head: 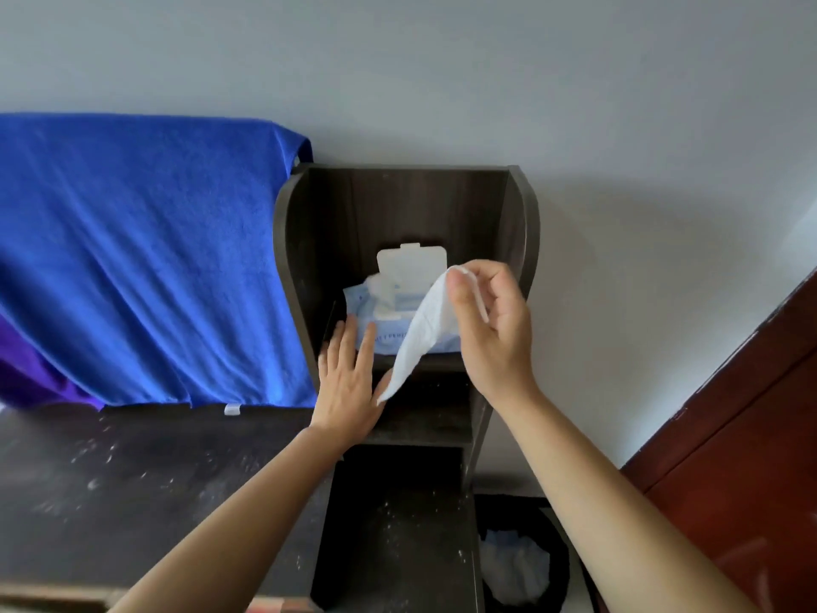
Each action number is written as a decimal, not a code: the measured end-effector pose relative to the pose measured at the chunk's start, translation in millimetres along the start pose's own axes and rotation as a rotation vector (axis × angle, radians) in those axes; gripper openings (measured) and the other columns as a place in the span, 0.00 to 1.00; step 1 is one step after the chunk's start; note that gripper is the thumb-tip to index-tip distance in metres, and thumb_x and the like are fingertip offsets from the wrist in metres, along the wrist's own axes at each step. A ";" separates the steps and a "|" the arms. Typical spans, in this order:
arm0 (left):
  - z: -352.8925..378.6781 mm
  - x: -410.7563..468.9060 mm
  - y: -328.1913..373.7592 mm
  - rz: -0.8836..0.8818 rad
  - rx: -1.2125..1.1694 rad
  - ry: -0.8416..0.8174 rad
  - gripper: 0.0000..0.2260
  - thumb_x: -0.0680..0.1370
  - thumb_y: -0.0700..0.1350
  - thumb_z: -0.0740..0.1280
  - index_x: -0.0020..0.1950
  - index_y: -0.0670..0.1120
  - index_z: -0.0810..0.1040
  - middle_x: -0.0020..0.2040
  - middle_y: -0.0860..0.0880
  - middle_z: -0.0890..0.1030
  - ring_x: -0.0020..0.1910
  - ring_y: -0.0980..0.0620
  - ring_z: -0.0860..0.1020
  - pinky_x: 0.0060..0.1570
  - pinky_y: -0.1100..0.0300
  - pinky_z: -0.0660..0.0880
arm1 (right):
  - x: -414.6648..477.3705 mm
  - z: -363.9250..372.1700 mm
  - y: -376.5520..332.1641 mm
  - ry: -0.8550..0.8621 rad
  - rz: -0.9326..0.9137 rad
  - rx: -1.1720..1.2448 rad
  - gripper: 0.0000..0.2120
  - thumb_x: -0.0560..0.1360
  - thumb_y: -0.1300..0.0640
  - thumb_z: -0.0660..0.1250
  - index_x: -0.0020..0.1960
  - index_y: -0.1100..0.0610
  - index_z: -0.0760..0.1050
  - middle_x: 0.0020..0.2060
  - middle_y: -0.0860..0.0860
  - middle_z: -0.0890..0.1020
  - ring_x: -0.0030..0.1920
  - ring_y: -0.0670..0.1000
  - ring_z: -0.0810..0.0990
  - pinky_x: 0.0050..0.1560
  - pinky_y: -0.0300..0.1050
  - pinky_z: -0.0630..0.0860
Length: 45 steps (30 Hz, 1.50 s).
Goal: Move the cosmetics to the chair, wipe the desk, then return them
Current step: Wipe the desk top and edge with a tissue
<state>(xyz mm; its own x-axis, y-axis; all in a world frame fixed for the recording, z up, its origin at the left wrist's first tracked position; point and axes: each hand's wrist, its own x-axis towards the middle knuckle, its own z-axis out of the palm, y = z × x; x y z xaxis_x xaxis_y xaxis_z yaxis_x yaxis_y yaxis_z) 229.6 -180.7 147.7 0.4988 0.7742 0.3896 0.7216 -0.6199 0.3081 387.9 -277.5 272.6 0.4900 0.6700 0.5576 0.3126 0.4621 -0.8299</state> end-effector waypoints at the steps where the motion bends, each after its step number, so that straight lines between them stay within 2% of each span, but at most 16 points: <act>1: 2.7 -15.3 0.8 0.014 0.042 -0.007 0.30 0.80 0.55 0.56 0.80 0.43 0.58 0.80 0.38 0.56 0.79 0.38 0.53 0.75 0.36 0.55 | -10.3 -1.1 10.9 -0.059 0.062 -0.022 0.03 0.81 0.48 0.66 0.53 0.46 0.76 0.46 0.40 0.81 0.49 0.44 0.81 0.47 0.34 0.76; 4: 13.5 -61.6 -4.5 -0.014 0.137 -0.106 0.30 0.79 0.57 0.51 0.78 0.44 0.64 0.80 0.39 0.58 0.79 0.38 0.54 0.73 0.33 0.56 | -38.5 -2.8 44.6 -0.201 0.231 -0.036 0.04 0.80 0.47 0.67 0.50 0.47 0.78 0.44 0.37 0.82 0.48 0.41 0.81 0.48 0.34 0.75; 8: 20.2 -120.6 -31.5 -0.219 0.241 -0.304 0.30 0.82 0.60 0.53 0.81 0.47 0.57 0.82 0.42 0.49 0.81 0.42 0.45 0.76 0.37 0.47 | -70.0 4.4 78.4 -0.280 0.374 -0.035 0.03 0.78 0.46 0.70 0.47 0.44 0.80 0.44 0.37 0.84 0.49 0.38 0.81 0.48 0.28 0.73; 13: 10.6 -178.6 -61.1 -0.382 0.241 -0.302 0.31 0.81 0.62 0.49 0.80 0.48 0.61 0.81 0.41 0.53 0.80 0.41 0.50 0.76 0.36 0.48 | -111.0 34.6 109.0 -0.422 0.505 -0.070 0.03 0.75 0.43 0.69 0.44 0.40 0.80 0.42 0.37 0.84 0.45 0.36 0.82 0.40 0.26 0.73; 15: 9.1 -197.3 -73.3 -0.421 0.238 -0.303 0.28 0.82 0.60 0.52 0.80 0.49 0.60 0.81 0.43 0.53 0.81 0.42 0.48 0.77 0.37 0.46 | -127.3 49.4 114.6 -0.459 0.544 -0.104 0.04 0.74 0.42 0.68 0.44 0.41 0.80 0.42 0.37 0.84 0.44 0.37 0.82 0.41 0.31 0.76; 18: 4.7 -219.8 -98.8 -0.435 0.206 -0.307 0.27 0.83 0.59 0.55 0.80 0.49 0.60 0.81 0.43 0.53 0.81 0.42 0.48 0.76 0.36 0.47 | -151.5 79.0 115.5 -0.503 0.569 -0.141 0.06 0.74 0.42 0.68 0.44 0.44 0.80 0.42 0.40 0.85 0.46 0.41 0.83 0.48 0.44 0.80; 21: -0.6 -231.8 -134.3 -0.419 0.194 -0.336 0.28 0.83 0.60 0.53 0.80 0.50 0.58 0.82 0.44 0.51 0.81 0.43 0.47 0.77 0.37 0.47 | -168.0 111.7 106.2 -0.547 0.563 -0.169 0.05 0.75 0.43 0.69 0.44 0.44 0.80 0.43 0.39 0.84 0.46 0.40 0.82 0.48 0.41 0.78; 26: -15.9 -250.3 -201.5 -0.406 0.133 -0.369 0.29 0.82 0.63 0.47 0.80 0.52 0.55 0.82 0.46 0.48 0.81 0.45 0.43 0.77 0.39 0.44 | -186.1 182.7 93.5 -0.488 0.612 -0.154 0.04 0.78 0.50 0.70 0.45 0.47 0.81 0.42 0.41 0.85 0.45 0.40 0.82 0.46 0.34 0.76; 30: -19.5 -262.4 -251.8 -0.374 0.114 -0.402 0.30 0.82 0.63 0.46 0.80 0.50 0.56 0.82 0.45 0.50 0.81 0.43 0.45 0.76 0.37 0.46 | -203.0 224.6 107.3 -0.402 0.677 -0.169 0.03 0.79 0.49 0.70 0.49 0.48 0.81 0.44 0.42 0.85 0.47 0.41 0.83 0.47 0.34 0.78; 33: -11.1 -269.6 -276.7 -0.348 0.096 -0.450 0.32 0.81 0.64 0.44 0.80 0.49 0.57 0.82 0.45 0.50 0.81 0.42 0.46 0.76 0.36 0.48 | -223.4 230.3 139.3 -0.330 0.748 -0.294 0.03 0.78 0.48 0.70 0.46 0.46 0.81 0.41 0.41 0.85 0.44 0.40 0.83 0.45 0.36 0.78; 35: -0.8 -273.2 -286.6 -0.337 0.082 -0.483 0.32 0.81 0.64 0.44 0.80 0.49 0.57 0.82 0.45 0.50 0.81 0.42 0.46 0.76 0.36 0.48 | -238.9 221.3 168.2 -0.342 0.793 -0.440 0.03 0.78 0.49 0.69 0.47 0.47 0.81 0.40 0.42 0.84 0.43 0.40 0.82 0.47 0.40 0.78; 38: 22.7 -277.6 -297.5 -0.326 0.064 -0.520 0.32 0.81 0.65 0.43 0.80 0.49 0.59 0.82 0.44 0.51 0.80 0.42 0.47 0.76 0.36 0.48 | -260.7 202.8 215.8 -0.359 0.892 -0.630 0.07 0.80 0.51 0.67 0.55 0.50 0.81 0.46 0.44 0.83 0.50 0.46 0.82 0.52 0.42 0.77; 40: 36.0 -278.5 -303.3 -0.325 0.066 -0.510 0.33 0.80 0.65 0.43 0.79 0.48 0.60 0.81 0.43 0.53 0.80 0.41 0.48 0.76 0.36 0.48 | -271.9 195.7 235.0 -0.312 0.914 -0.692 0.14 0.80 0.52 0.67 0.64 0.52 0.78 0.57 0.51 0.82 0.58 0.52 0.81 0.56 0.39 0.73; 41: 43.5 -279.1 -305.3 -0.313 0.071 -0.512 0.32 0.81 0.64 0.45 0.79 0.47 0.62 0.81 0.43 0.54 0.80 0.41 0.49 0.76 0.35 0.49 | -279.5 194.8 240.2 -0.284 0.904 -0.718 0.18 0.80 0.53 0.67 0.69 0.54 0.75 0.64 0.54 0.79 0.63 0.53 0.79 0.60 0.38 0.71; 43: 56.2 -278.3 -307.7 -0.276 0.083 -0.516 0.30 0.81 0.62 0.48 0.78 0.46 0.64 0.80 0.40 0.57 0.79 0.39 0.52 0.74 0.33 0.51 | -297.0 197.4 240.0 -0.272 0.743 -0.829 0.23 0.80 0.55 0.67 0.73 0.58 0.71 0.72 0.59 0.69 0.71 0.57 0.72 0.70 0.40 0.65; 45: 64.3 -274.1 -311.3 -0.234 0.115 -0.509 0.29 0.81 0.60 0.51 0.77 0.45 0.65 0.79 0.39 0.58 0.79 0.37 0.54 0.73 0.31 0.52 | -321.8 206.7 229.6 -0.311 0.475 -0.969 0.23 0.80 0.56 0.67 0.72 0.62 0.71 0.74 0.64 0.66 0.74 0.63 0.67 0.75 0.53 0.64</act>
<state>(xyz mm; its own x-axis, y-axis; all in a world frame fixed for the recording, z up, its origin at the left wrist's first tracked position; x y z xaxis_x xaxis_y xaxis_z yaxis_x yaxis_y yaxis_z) -100.9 -191.7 -110.8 0.4669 0.8709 -0.1533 0.8742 -0.4285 0.2282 133.7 -267.0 -93.9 0.5457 0.8365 0.0488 0.7157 -0.4350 -0.5464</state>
